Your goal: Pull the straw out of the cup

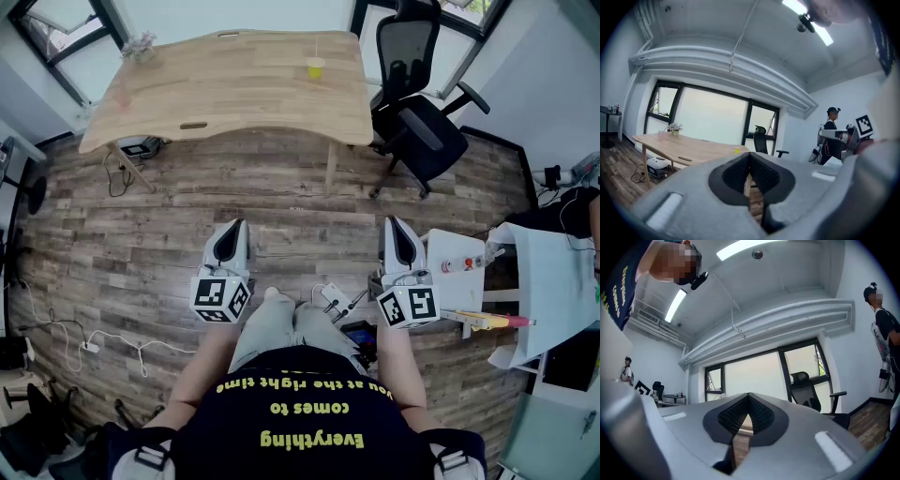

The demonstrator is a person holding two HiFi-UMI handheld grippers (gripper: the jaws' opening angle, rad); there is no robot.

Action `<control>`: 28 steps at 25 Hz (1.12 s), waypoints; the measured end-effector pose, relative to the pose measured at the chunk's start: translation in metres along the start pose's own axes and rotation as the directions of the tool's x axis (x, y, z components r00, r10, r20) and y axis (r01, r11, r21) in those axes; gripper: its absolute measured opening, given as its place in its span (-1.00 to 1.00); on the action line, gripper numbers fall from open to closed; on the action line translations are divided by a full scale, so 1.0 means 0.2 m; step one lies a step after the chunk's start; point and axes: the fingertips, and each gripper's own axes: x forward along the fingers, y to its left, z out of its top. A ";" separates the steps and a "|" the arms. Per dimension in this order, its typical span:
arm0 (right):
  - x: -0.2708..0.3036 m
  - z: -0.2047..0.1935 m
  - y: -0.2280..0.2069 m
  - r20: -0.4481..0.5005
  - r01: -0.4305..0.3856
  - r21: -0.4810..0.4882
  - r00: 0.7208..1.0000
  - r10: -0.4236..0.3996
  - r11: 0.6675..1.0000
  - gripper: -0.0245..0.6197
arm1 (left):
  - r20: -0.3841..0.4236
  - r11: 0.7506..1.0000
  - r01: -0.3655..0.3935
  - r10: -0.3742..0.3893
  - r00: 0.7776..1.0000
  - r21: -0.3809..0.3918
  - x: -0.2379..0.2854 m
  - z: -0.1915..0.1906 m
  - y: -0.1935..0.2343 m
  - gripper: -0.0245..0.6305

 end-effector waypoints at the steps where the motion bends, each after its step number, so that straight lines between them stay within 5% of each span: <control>1: -0.01 0.00 0.00 -0.001 -0.001 0.001 1.000 0.001 1.000 -0.91 | 0.000 1.000 0.000 0.000 1.000 0.007 0.00 0.00 -0.01 -0.93; 15: 0.01 0.06 -0.06 0.067 0.002 0.035 0.998 -0.004 0.999 -0.90 | 0.004 1.000 0.007 -0.007 1.000 0.012 0.07 0.01 -0.06 -0.93; 28: 0.38 0.08 -0.18 0.080 -0.014 0.038 0.997 0.011 0.999 -0.90 | 0.008 0.999 0.032 -0.032 0.999 -0.008 0.48 0.05 0.03 -0.93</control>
